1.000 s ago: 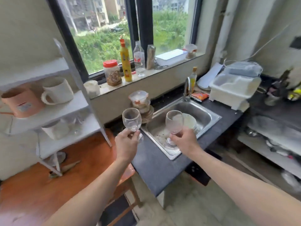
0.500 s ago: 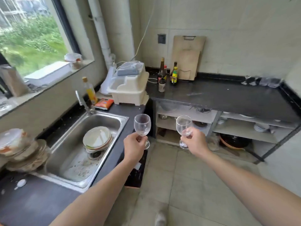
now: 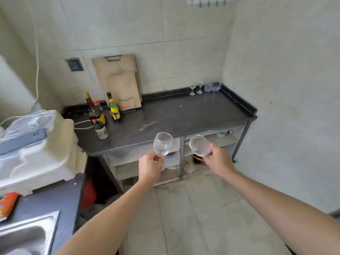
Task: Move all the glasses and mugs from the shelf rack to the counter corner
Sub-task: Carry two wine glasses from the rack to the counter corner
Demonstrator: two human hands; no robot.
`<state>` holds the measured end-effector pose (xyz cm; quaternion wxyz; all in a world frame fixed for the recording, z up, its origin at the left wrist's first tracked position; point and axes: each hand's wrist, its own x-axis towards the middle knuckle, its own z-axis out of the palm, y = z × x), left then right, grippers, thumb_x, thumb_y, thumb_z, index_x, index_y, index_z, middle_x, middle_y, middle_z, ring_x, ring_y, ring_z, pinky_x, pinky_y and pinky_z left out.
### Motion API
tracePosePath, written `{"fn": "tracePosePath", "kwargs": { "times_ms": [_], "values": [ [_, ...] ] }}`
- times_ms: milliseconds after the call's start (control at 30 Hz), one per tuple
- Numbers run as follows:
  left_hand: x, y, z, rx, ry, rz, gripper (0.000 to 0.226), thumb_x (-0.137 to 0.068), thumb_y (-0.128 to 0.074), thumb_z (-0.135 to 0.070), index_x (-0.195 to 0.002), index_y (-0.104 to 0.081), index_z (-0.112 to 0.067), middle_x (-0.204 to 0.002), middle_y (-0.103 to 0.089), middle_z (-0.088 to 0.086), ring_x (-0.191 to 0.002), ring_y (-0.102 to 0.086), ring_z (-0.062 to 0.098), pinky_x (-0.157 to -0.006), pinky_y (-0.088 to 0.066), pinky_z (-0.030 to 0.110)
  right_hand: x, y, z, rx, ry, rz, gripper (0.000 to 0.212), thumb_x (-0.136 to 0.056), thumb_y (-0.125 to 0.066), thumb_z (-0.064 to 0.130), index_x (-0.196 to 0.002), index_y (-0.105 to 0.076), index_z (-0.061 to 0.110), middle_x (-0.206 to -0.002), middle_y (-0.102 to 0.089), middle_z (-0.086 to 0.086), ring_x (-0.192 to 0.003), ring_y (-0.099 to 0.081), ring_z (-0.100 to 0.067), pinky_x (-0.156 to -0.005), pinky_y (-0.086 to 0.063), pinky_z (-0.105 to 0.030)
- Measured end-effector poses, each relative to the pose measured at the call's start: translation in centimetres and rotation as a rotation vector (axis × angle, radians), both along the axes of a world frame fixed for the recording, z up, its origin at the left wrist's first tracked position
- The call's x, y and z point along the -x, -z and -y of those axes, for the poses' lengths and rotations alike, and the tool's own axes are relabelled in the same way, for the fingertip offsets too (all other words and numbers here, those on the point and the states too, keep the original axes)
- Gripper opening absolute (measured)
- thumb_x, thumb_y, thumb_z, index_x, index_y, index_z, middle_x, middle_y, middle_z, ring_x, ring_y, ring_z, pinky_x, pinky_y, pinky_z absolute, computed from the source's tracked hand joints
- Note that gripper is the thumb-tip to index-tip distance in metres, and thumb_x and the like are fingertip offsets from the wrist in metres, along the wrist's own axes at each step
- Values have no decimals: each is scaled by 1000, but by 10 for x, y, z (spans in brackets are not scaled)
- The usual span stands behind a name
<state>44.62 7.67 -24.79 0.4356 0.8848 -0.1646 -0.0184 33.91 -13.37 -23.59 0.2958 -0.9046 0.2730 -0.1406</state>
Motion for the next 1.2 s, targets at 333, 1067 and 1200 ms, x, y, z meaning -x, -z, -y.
{"fn": "tracePosePath", "kwargs": {
  "times_ms": [333,1067,1200],
  "values": [
    [-122,3,166,-222,230,197,18,-85,-55,-6,-70,-60,2,-69,-61,10,-71,-49,29,-60,-38,37,-58,14,166,329,11,-87,8,-92,-53,19,-96,-58,15,-88,-64,-2,-78,-59,-29,-59,-35,-33],
    [-401,39,481,-12,189,-191,17,-81,-66,-13,-69,-58,-5,-61,-56,-3,-53,-47,6,-49,-35,16,-360,51,475,-40,295,-62,9,-87,-62,16,-84,-54,14,-72,-64,-2,-67,-61,-25,-61,-51,-38],
    [-455,48,537,-39,194,-224,21,-80,-67,-12,-65,-53,-6,-68,-51,-1,-53,-45,8,-45,-37,10,-412,60,522,-120,420,-45,10,-84,-63,15,-89,-54,16,-73,-63,0,-64,-60,-16,-56,-47,-31]
  ]
}}
